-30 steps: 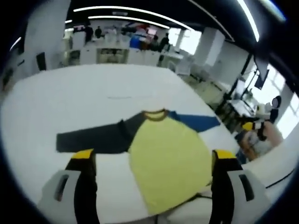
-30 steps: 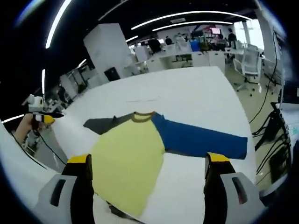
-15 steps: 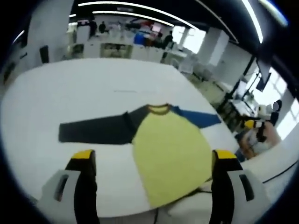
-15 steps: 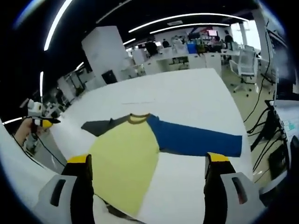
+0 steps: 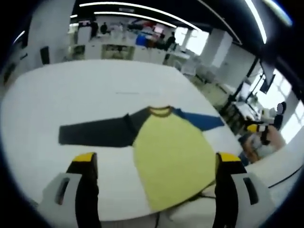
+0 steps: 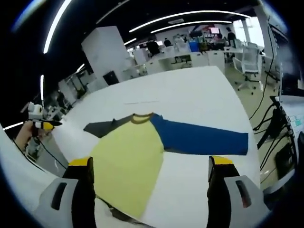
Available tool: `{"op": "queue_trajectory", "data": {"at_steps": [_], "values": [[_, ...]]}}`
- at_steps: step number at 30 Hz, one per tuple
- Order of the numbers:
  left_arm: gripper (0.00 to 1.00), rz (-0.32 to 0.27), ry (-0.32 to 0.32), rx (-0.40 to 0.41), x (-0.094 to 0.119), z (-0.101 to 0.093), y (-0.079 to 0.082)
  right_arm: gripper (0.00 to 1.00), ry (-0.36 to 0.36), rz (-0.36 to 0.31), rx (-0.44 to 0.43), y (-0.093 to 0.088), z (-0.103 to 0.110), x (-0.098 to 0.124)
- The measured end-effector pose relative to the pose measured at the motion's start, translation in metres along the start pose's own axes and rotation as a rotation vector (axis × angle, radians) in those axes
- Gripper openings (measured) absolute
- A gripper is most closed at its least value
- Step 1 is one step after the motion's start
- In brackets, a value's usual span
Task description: Fold the garment on the visible template until the final outline fits inside the template.
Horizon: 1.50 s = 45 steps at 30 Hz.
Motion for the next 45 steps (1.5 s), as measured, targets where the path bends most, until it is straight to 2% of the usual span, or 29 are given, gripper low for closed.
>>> {"op": "queue_trajectory", "data": {"at_steps": [12, 14, 29, 40, 45], "values": [[0.99, 0.018, 0.000, -0.003, -0.001, -0.003, -0.002, 1.00, 0.009, 0.005, -0.006, 0.000, 0.000, -0.003], [0.99, 0.020, -0.001, -0.006, -0.002, -0.004, -0.001, 0.97, 0.009, 0.007, -0.006, 0.000, -0.002, -0.003], [0.99, 0.029, 0.000, -0.002, -0.009, -0.005, 0.006, 0.93, 0.008, 0.024, -0.026, 0.007, -0.022, -0.013], [0.99, 0.050, 0.002, 0.001, -0.015, -0.007, 0.007, 0.79, -0.035, 0.044, -0.052, 0.009, -0.059, -0.027], [0.99, 0.054, 0.008, 0.014, -0.016, -0.008, 0.006, 0.70, -0.090, 0.033, -0.082, 0.010, -0.085, -0.034]]}}
Point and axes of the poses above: the point that each gripper's makers call its tool centre point, and the gripper's own axes: x roughly backward along the fingers, z roughly to its left, y roughly out of its top, the point moved 6 cm from there along x, roughly backward along the fingers, and after that the axes turned 9 degrees about z, right-handed, at the moved point
